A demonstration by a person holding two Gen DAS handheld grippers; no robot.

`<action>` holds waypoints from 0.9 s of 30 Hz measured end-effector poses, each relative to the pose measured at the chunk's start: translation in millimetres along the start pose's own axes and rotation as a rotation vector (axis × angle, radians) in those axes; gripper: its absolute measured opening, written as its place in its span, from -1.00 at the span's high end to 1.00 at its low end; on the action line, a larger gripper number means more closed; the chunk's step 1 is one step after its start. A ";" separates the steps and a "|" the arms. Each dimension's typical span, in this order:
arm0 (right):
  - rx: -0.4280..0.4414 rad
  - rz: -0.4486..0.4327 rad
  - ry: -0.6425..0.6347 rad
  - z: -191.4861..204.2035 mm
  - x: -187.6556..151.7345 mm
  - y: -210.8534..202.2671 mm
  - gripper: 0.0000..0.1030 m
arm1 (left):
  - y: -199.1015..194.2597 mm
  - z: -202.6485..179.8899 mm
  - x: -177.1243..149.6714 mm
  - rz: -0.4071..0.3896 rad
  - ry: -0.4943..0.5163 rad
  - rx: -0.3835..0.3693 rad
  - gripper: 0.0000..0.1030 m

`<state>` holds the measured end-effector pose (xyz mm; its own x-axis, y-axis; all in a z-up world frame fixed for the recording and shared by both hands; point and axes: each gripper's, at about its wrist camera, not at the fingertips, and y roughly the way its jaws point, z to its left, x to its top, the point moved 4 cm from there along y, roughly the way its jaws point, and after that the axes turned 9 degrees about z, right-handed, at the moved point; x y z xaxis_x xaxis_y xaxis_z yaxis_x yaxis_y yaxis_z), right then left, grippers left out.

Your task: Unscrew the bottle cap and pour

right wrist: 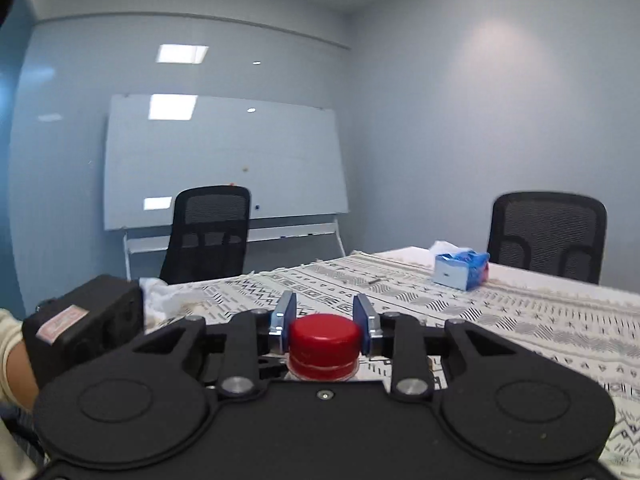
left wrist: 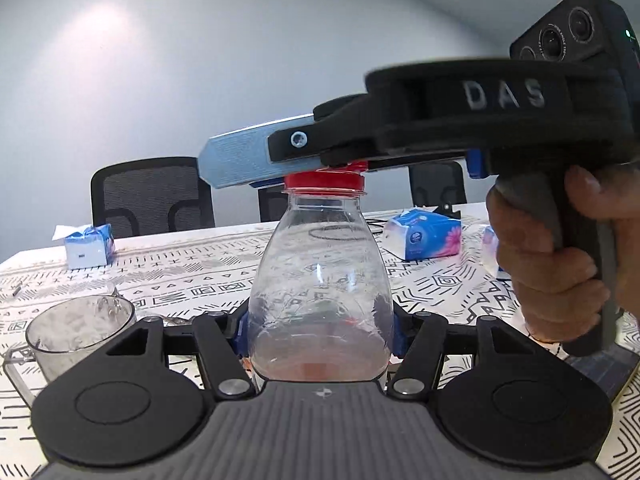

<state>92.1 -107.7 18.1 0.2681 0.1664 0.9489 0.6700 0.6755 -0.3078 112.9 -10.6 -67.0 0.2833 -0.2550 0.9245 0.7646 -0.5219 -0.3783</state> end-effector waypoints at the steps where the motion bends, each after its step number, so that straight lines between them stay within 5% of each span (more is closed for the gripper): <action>1: -0.054 0.010 0.025 3.1 2.3 0.3 0.28 | 0.3 -0.4 -0.2 0.000 0.000 0.012 -0.13; 3: -0.192 0.030 0.068 13.4 7.1 -0.9 0.12 | -0.3 -1.6 -0.9 0.000 0.007 0.028 -0.14; 8: -0.349 0.048 0.079 34.4 11.0 -11.0 0.10 | -2.4 -1.8 -1.0 -0.001 0.013 0.038 -0.17; 11: -0.370 0.070 0.046 41.8 9.8 -9.1 0.21 | -7.5 -0.2 -1.4 -0.016 0.016 0.074 -0.55; 12: -0.374 0.075 0.041 43.0 9.2 -7.5 0.34 | -12.2 0.0 -1.0 -0.034 0.023 0.094 -0.59; 17: -0.406 0.078 0.059 46.8 9.0 -3.4 0.34 | -37.7 -5.5 -2.1 -0.098 0.070 0.150 -0.71; 19: -0.416 0.082 0.073 51.2 8.8 -2.3 0.33 | -40.1 -7.9 -3.9 -0.101 0.071 0.133 -0.46; 20: -0.421 0.091 0.088 52.6 8.5 -1.3 0.33 | -38.4 -8.5 -4.5 -0.086 0.067 0.111 -0.16; 27: -0.492 0.123 0.125 64.9 7.8 6.0 0.32 | -40.2 -10.6 -4.7 -0.079 0.047 0.118 -0.11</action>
<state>53.3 -55.8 28.3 0.4261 0.1161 0.8972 0.8661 0.2342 -0.4417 74.7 2.9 -56.6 0.1948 -0.2562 0.9468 0.8467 -0.4433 -0.2942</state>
